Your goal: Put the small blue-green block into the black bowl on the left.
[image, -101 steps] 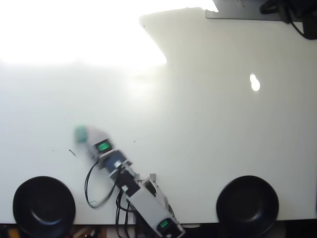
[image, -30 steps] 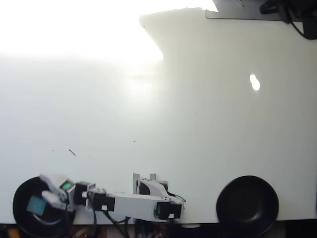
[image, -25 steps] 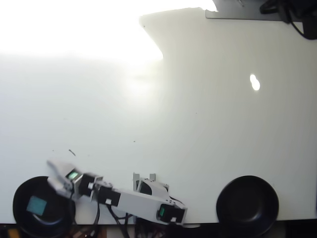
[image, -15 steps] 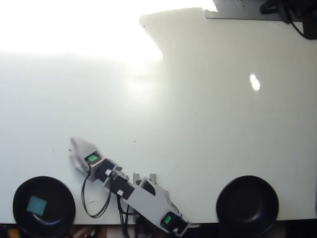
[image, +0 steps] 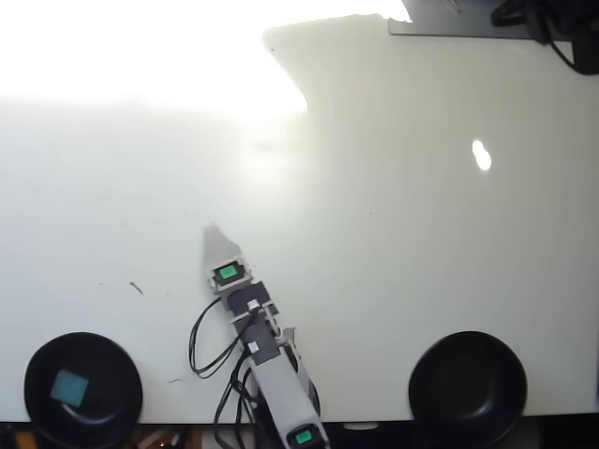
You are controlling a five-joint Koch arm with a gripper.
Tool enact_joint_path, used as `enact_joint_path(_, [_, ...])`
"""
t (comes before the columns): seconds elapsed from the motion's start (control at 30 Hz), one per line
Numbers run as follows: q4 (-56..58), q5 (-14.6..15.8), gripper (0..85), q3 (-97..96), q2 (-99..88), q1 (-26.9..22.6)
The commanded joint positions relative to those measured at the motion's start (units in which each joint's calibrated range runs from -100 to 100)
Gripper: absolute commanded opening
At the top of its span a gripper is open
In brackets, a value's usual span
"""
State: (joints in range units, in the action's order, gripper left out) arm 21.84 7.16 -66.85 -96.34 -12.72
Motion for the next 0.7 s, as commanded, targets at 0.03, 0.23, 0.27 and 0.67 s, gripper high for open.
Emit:
enact_joint_path(0.03, [-3.08, -4.25, 36.7, -3.02, -1.52, 3.57])
enact_joint_path(0.23, [-8.43, -7.37, 36.9, -13.09, -2.27, 10.84])
enact_joint_path(0.27, [-9.16, -7.47, 36.9, -14.48, -2.27, 11.58])
enact_joint_path(0.67, [-24.72, -8.84, 36.9, -31.12, 0.73, 15.34])
